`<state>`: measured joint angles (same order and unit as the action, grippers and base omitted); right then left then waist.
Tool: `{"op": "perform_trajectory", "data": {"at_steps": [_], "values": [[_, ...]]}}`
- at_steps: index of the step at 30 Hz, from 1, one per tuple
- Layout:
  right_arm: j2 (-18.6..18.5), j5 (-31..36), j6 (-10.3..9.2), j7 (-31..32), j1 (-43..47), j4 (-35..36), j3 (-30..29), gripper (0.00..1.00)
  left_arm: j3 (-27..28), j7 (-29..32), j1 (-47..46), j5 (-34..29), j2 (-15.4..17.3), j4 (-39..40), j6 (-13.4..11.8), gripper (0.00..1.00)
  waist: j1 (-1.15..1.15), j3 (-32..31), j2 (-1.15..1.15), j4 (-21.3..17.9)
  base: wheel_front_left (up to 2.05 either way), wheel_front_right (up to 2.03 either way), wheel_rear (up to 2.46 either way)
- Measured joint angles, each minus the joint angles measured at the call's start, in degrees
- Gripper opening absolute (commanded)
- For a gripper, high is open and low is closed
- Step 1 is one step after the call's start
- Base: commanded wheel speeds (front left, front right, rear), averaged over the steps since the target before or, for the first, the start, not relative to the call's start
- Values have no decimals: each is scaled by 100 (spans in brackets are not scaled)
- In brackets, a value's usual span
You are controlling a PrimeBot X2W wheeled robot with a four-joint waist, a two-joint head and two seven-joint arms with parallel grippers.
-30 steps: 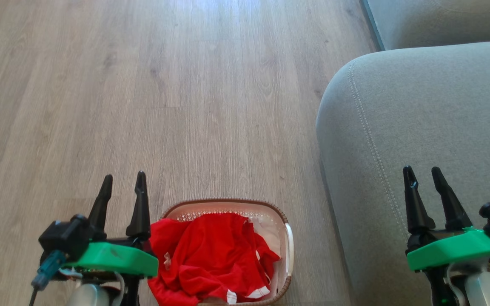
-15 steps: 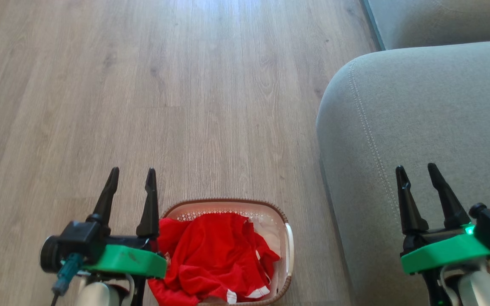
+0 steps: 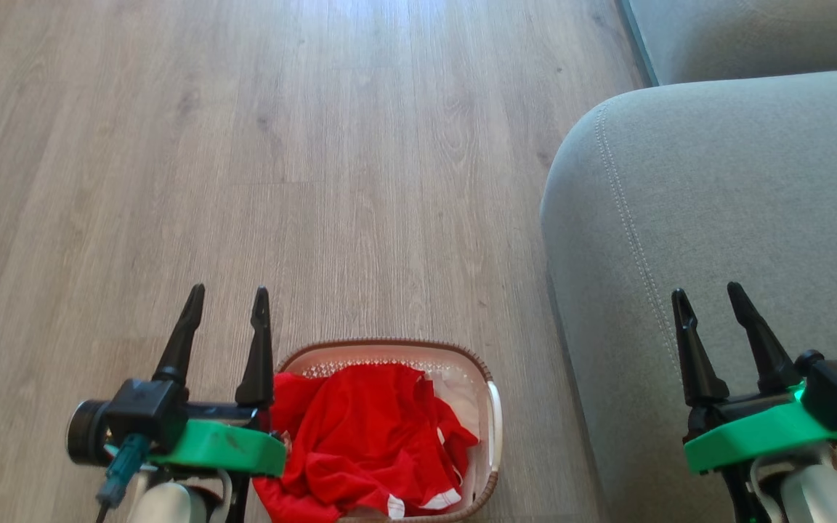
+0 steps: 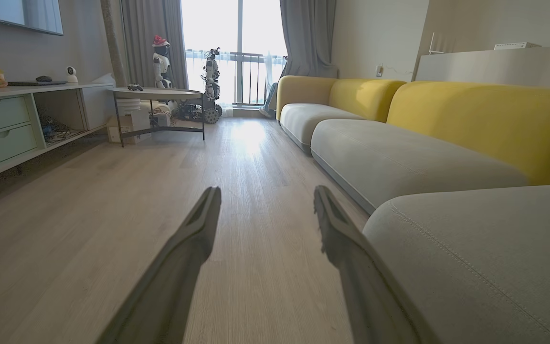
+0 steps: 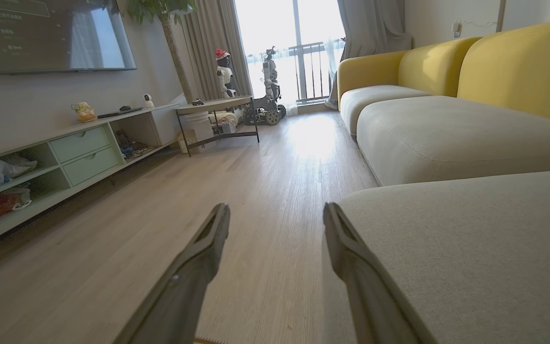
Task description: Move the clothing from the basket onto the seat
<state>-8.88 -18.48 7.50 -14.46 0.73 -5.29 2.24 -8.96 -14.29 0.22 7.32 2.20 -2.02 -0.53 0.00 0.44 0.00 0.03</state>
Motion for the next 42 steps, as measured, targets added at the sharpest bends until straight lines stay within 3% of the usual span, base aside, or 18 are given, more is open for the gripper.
{"op": "perform_trajectory", "data": {"at_steps": [25,42], "values": [[-42,-22,0,0,-11,-54,41,100,-141,0,-70,100,4,-54,-68,100,0,290,0,-96,0,0,0],[-197,-211,0,0,-361,160,149,100,-249,-1,-623,152,5,-501,-248,100,0,921,0,-371,0,0,0]]}}
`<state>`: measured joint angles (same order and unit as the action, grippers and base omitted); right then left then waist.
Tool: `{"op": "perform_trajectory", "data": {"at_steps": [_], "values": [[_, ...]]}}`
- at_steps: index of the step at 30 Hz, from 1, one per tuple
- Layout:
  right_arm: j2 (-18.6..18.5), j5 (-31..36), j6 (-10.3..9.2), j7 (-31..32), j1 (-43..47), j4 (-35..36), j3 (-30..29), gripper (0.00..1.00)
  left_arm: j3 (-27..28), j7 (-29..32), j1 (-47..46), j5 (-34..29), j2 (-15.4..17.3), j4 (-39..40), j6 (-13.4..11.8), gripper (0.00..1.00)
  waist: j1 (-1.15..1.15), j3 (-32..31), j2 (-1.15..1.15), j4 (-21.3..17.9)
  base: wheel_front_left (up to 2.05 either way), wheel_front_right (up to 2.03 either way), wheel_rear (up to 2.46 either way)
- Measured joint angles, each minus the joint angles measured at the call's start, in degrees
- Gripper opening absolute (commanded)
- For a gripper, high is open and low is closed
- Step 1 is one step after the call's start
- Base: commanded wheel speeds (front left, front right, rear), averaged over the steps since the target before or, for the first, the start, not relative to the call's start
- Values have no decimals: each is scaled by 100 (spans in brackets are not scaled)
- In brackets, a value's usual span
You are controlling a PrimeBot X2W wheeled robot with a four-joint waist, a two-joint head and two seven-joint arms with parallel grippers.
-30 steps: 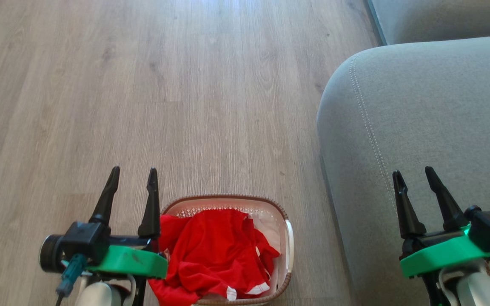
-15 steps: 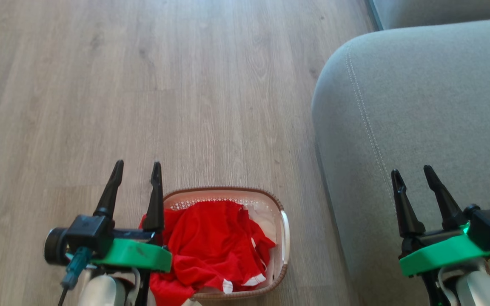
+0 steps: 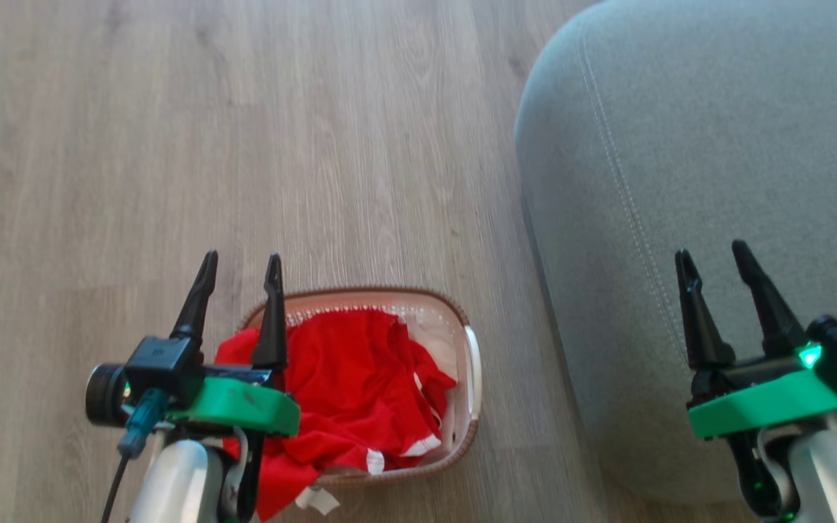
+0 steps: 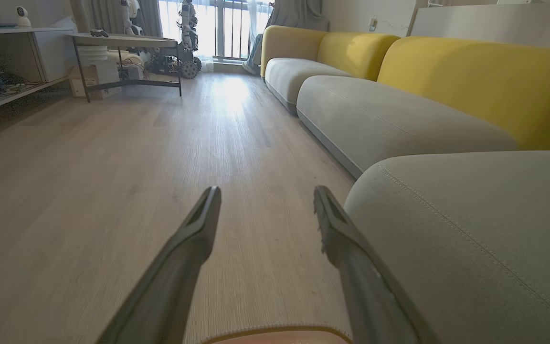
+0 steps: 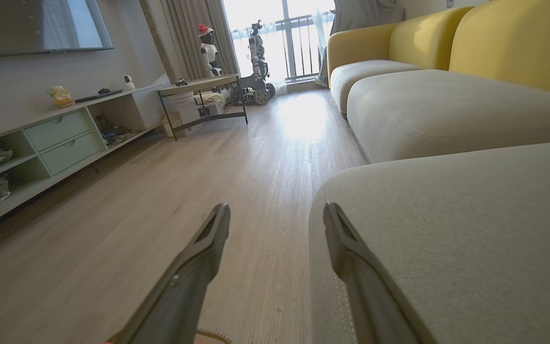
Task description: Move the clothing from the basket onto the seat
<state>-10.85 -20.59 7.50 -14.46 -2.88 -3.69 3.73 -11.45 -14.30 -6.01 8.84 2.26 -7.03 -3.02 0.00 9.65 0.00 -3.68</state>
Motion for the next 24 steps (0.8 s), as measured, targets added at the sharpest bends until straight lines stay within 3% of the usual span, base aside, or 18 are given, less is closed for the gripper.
{"op": "perform_trajectory", "data": {"at_steps": [18,24], "values": [[-220,-321,0,-1,-735,834,-172,100,-85,-15,-853,11,-2,-837,-53,100,1,1200,0,-303,0,0,0],[-312,-448,0,-2,-1007,1070,-188,100,-124,-15,-1390,220,-4,-1590,-49,100,1,1712,0,-366,0,0,0]]}}
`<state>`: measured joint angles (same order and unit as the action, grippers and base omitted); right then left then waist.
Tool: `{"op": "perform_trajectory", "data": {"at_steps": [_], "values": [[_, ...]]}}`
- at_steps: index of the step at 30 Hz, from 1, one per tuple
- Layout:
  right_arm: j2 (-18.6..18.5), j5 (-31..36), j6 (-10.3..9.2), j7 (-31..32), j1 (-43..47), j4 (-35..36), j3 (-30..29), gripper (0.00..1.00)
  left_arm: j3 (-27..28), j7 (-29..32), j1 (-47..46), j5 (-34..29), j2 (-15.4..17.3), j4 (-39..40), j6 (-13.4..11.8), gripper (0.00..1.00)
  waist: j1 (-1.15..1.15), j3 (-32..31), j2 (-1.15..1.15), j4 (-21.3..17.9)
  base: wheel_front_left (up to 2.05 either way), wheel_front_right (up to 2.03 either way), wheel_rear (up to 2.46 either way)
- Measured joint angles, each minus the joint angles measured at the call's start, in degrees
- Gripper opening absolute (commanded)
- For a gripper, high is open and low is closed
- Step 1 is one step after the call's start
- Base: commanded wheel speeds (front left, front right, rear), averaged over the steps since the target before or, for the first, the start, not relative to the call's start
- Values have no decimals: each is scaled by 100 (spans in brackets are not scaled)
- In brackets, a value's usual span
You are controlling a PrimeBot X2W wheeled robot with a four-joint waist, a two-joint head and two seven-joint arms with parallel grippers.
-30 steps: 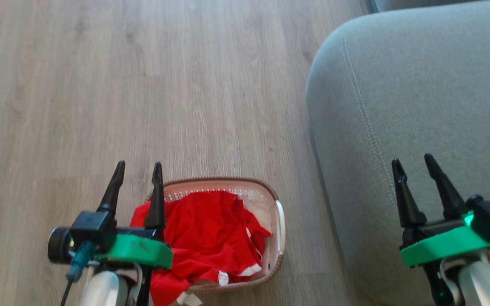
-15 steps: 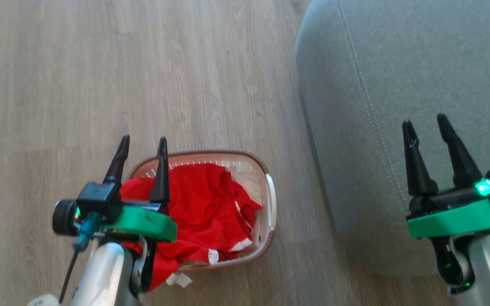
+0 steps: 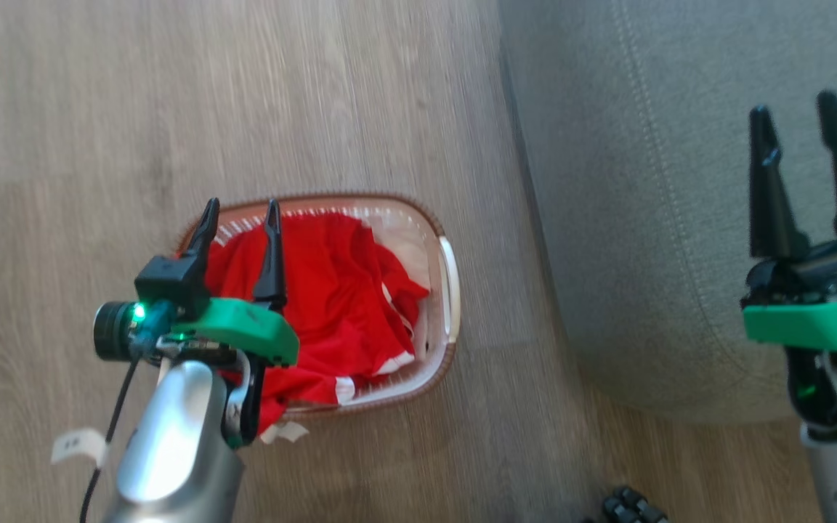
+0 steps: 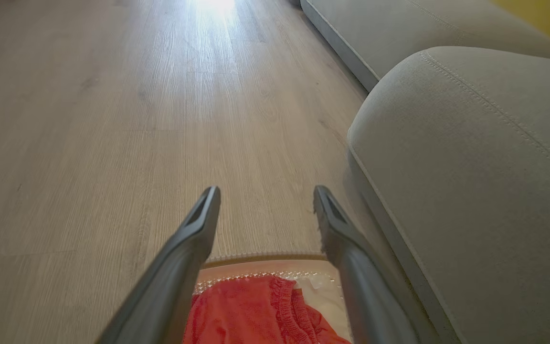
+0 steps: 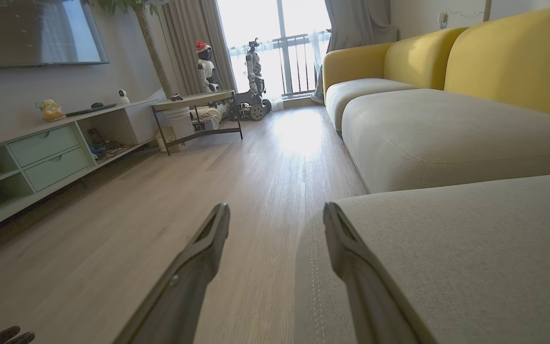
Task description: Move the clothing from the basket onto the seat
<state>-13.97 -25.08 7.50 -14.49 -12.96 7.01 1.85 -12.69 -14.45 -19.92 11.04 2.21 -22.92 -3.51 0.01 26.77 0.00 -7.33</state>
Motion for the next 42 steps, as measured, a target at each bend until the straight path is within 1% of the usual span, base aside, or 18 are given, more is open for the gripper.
{"op": "perform_trajectory", "data": {"at_steps": [3,9,11,17,23,24,28,33,37,42], "values": [[-74,-120,0,0,-171,53,8,100,-9,0,-282,116,-2,-533,2,100,0,251,0,-32,0,0,0],[-102,-201,0,-9,-362,166,47,100,-111,1,-892,326,-23,-1631,7,100,0,704,0,-86,0,0,0],[-110,-232,0,-14,-433,208,57,100,-119,10,-1079,381,-26,-1994,59,100,0,836,0,-106,0,0,0],[-198,-267,0,-14,-657,363,81,100,-62,279,-1673,547,-23,-3072,157,100,0,1197,0,-163,0,0,0],[-226,-310,0,-15,-825,480,135,100,11,545,-2272,653,22,-3875,272,100,0,1515,0,-217,0,0,0],[-226,-310,0,-15,-825,480,135,100,11,545,-2272,653,22,-3875,272,100,0,1515,0,-217,0,0,0],[-229,-330,0,-15,-999,565,221,100,65,843,-2626,793,93,-4421,300,100,-1,1762,0,-315,0,0,0],[-232,-374,0,-15,-1033,612,231,100,62,1210,-3075,835,123,-4774,292,100,-1,2018,0,-394,0,0,0],[-232,-375,0,-15,-1148,649,241,100,45,1464,-3268,840,123,-4911,292,100,-1,2202,0,-445,0,0,0],[-232,-414,0,-15,-1290,680,349,100,0,1693,-3273,839,124,-5002,293,100,-1,2365,0,-496,0,0,0]]}}
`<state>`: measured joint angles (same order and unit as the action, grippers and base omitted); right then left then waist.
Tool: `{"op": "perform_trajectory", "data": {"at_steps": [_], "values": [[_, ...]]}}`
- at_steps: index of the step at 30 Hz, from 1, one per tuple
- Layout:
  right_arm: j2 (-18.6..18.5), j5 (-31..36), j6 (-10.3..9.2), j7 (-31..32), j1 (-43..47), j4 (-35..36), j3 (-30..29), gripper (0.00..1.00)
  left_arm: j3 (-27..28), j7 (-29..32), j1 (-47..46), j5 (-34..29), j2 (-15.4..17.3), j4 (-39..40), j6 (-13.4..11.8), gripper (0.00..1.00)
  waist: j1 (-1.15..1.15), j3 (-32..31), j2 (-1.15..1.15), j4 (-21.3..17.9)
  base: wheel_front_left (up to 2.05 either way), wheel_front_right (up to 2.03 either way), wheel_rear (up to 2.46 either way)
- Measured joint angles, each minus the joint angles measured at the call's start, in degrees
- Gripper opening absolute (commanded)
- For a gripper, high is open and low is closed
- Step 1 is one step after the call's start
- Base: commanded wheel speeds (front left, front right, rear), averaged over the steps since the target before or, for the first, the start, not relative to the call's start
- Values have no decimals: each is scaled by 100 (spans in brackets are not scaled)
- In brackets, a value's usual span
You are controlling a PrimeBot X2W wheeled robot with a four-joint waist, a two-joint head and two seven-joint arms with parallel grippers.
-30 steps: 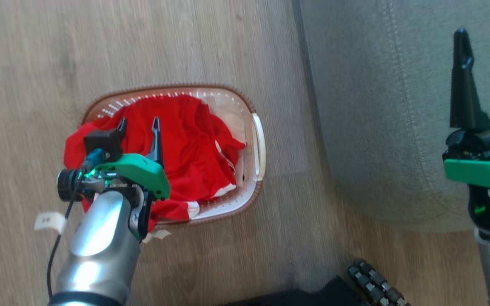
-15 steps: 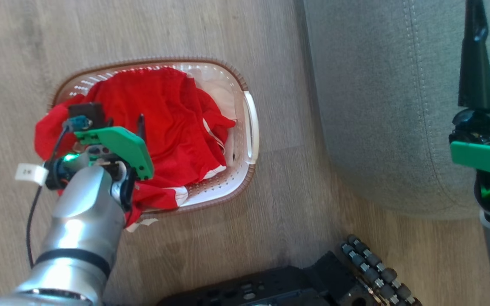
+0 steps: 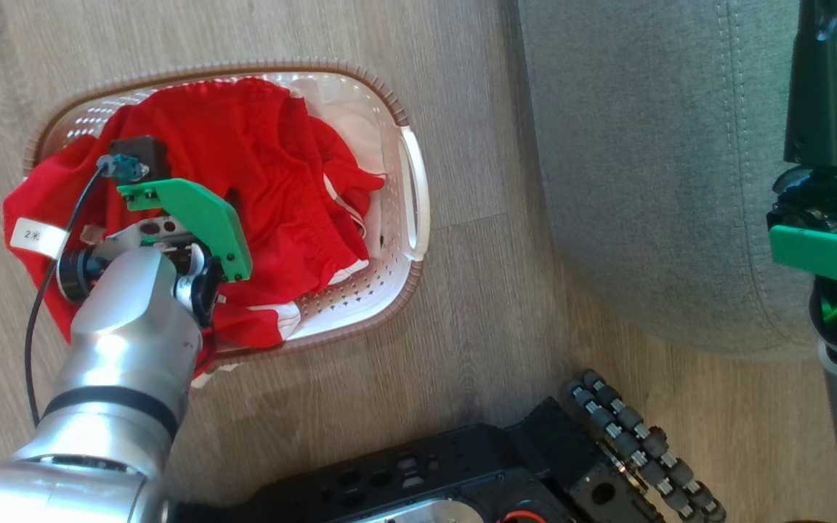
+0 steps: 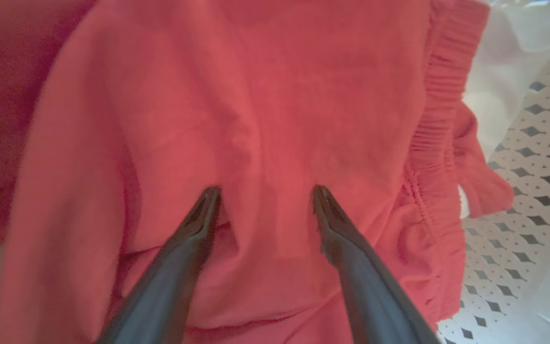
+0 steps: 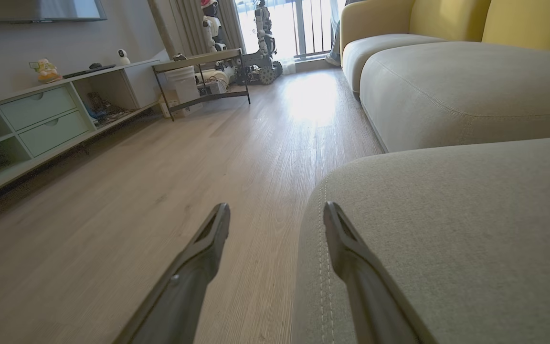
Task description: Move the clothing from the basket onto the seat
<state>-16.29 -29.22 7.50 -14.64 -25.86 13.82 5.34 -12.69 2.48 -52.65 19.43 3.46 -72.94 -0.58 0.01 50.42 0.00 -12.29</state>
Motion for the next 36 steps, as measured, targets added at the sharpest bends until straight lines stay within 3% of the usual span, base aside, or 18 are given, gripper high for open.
{"op": "perform_trajectory", "data": {"at_steps": [2,4,5,6,9,25,36], "values": [[0,-2,0,0,-3,13,11,100,-20,76,0,0,1,-22,4,100,0,38,0,-15,0,0,0],[0,-2,0,0,-9,20,11,100,-55,105,0,0,-1,-48,7,74,0,60,0,-20,0,0,0],[0,-2,0,0,-20,20,11,100,-75,105,0,1,-1,-62,7,50,0,64,0,-18,0,0,0],[0,-2,0,0,-38,20,12,100,-102,105,0,1,-1,-67,8,41,0,63,0,-14,0,0,0],[-1,-1,0,0,-57,23,34,100,-137,87,0,8,-8,-75,14,3,0,47,0,4,0,0,0],[-36,-1,0,0,-55,16,107,100,-265,-243,15,116,-52,-116,167,0,0,-248,-1,96,0,0,0],[-37,0,0,0,-29,-86,131,100,-341,-749,182,215,-103,-126,414,0,0,-661,-1,151,0,0,0]]}}
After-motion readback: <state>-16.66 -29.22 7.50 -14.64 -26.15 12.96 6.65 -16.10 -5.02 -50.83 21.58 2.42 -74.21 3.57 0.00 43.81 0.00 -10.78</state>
